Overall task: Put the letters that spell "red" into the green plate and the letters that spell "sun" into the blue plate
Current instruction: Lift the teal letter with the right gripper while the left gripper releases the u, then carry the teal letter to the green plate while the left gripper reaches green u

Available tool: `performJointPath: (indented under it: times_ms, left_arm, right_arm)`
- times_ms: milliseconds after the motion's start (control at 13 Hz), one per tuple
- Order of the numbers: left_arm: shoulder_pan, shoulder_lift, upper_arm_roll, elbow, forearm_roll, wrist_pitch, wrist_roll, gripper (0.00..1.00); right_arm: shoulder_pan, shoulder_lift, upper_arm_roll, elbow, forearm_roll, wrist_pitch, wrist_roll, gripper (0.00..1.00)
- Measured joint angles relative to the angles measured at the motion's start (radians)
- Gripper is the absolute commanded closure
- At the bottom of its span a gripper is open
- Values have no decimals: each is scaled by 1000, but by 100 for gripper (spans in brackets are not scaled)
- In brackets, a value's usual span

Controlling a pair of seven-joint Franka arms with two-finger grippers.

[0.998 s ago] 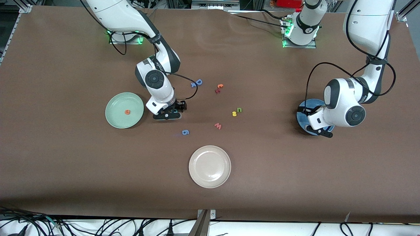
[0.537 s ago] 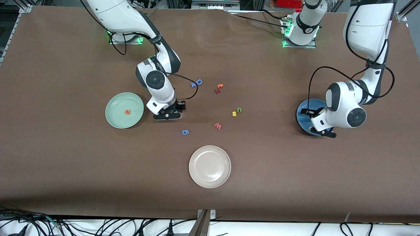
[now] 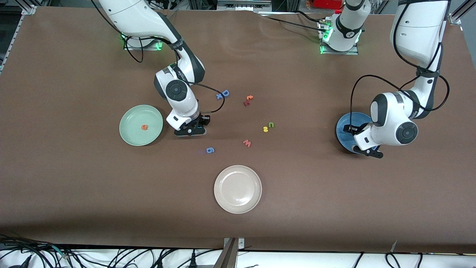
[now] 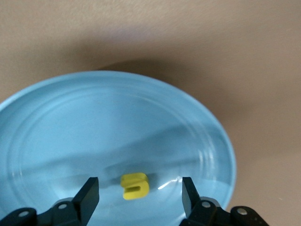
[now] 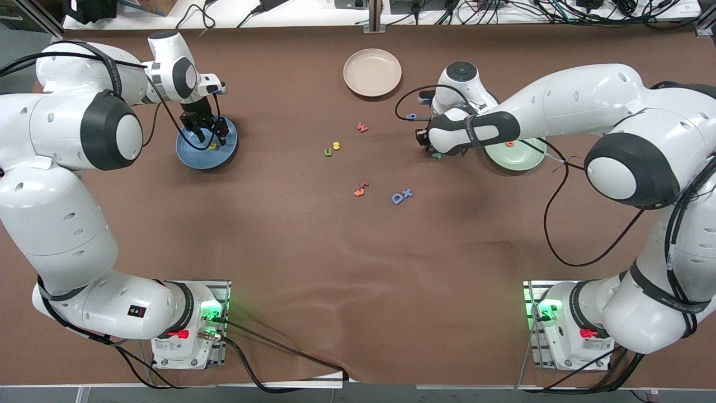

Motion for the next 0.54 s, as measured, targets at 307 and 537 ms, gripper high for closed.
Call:
performJointPath:
  times_ms: [307, 537]
  left_arm:
    - [-34, -79, -8, 40, 0, -90, 0, 15]
    - [-95, -126, -12, 41, -2, -95, -59, 6]
  right_arm:
    - [0, -13, -12, 18, 0, -19, -2, 89]
    - [-1, -70, -59, 29, 0, -108, -41, 87]
